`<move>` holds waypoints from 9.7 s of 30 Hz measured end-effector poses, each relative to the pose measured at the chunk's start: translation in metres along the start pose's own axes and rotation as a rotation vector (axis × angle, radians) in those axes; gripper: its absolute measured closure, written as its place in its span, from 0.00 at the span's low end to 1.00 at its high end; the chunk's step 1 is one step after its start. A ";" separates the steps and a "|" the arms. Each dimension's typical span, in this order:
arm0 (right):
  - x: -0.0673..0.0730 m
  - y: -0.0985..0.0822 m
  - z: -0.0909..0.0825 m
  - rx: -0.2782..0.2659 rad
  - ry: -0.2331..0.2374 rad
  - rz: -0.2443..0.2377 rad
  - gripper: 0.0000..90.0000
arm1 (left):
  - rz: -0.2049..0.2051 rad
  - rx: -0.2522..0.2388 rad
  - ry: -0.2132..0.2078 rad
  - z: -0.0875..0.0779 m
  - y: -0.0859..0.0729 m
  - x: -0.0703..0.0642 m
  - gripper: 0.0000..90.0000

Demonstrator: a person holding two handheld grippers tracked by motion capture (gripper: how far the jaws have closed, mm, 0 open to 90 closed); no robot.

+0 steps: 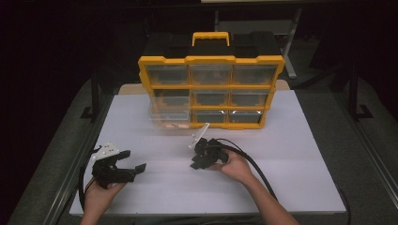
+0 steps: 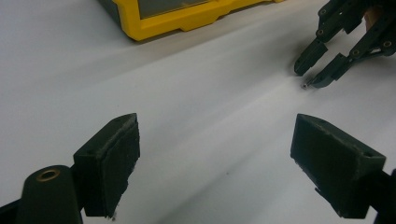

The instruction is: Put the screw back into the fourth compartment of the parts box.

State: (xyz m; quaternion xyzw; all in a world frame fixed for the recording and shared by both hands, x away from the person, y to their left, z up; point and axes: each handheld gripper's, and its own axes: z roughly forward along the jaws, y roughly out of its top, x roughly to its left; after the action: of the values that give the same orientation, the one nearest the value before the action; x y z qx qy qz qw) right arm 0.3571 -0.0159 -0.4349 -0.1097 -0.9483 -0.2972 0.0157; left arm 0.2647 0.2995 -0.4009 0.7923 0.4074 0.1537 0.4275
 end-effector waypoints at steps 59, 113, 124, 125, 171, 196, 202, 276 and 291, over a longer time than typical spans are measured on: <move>-0.029 0.009 -0.090 -0.063 0.009 0.097 0.97 | 0.004 -0.001 -0.005 0.002 0.001 -0.003 0.17; -0.044 0.135 -0.171 -0.090 -0.090 -0.019 0.97 | 0.019 -0.006 -0.006 0.000 0.001 -0.001 0.17; -0.046 0.158 -0.158 -0.092 -0.081 -0.034 0.97 | 0.015 0.002 -0.011 0.001 0.001 -0.002 0.17; -0.047 0.159 -0.156 -0.091 -0.080 -0.034 0.96 | 0.017 0.005 -0.012 0.001 0.001 -0.002 0.17; -0.051 0.132 -0.156 -0.146 -0.103 0.029 0.74 | 0.007 0.002 -0.014 0.002 0.000 -0.003 0.17; -0.042 0.035 -0.203 -0.246 -0.185 0.176 0.53 | 0.024 0.002 -0.014 0.004 0.001 -0.006 0.17; -0.039 0.014 -0.201 -0.268 -0.201 0.206 0.48 | 0.030 0.004 -0.015 0.003 0.001 -0.007 0.17; 0.007 -0.166 -0.155 -0.319 -0.387 0.453 0.22 | 0.050 0.023 -0.035 0.007 -0.001 -0.011 0.17; 0.015 -0.184 -0.156 -0.360 -0.376 0.489 0.19 | 0.051 0.026 -0.039 0.007 -0.001 -0.013 0.17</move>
State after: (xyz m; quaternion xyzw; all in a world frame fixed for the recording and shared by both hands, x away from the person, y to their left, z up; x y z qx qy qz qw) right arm 0.2972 -0.2484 -0.4086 -0.3873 -0.8128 -0.4217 -0.1078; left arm 0.2602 0.2864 -0.4044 0.8109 0.3805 0.1436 0.4208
